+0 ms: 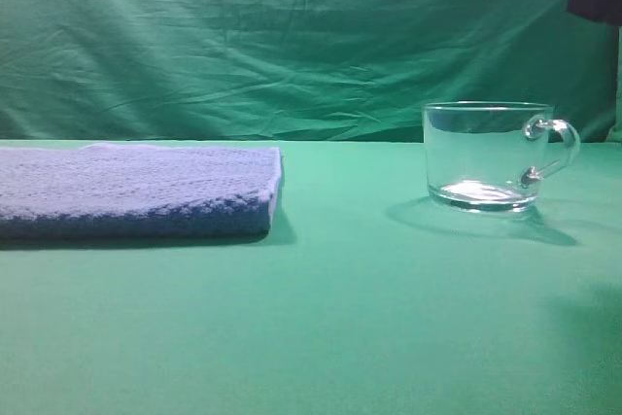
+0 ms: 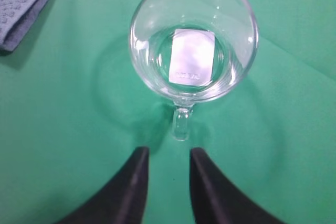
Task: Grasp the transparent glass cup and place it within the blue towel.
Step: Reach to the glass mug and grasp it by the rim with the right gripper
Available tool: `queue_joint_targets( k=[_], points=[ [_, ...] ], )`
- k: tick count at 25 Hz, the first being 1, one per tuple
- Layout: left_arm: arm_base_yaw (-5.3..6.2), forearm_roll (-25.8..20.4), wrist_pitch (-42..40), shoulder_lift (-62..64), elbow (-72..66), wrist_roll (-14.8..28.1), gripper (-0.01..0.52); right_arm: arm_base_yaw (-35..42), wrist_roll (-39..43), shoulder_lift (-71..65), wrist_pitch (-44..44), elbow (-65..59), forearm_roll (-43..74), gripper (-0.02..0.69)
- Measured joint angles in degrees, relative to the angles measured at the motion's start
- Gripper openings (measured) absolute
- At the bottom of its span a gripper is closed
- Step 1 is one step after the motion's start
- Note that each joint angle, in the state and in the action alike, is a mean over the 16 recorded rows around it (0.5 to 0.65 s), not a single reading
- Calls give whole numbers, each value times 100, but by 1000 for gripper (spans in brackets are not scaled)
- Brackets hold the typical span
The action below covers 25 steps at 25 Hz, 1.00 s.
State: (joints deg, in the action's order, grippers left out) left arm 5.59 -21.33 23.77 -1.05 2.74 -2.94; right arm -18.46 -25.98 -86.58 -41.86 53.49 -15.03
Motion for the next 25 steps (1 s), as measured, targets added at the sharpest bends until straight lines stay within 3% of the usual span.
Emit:
queue_joint_targets(
  k=[4, 13, 17, 25],
  points=[
    [0, 0, 0, 0, 0, 0, 0, -2, -145, -417, 292, 10, -70, 522],
    [0, 0, 0, 0, 0, 0, 0, -2, -622, -1003, 755, 66, -213, 229],
    [0, 0, 0, 0, 0, 0, 0, -31, -782, -1085, 759, 256, -360, 132],
    [0, 0, 0, 0, 0, 0, 0, -419, -893, -1295, 672, 1332, -660, 103]
  ],
)
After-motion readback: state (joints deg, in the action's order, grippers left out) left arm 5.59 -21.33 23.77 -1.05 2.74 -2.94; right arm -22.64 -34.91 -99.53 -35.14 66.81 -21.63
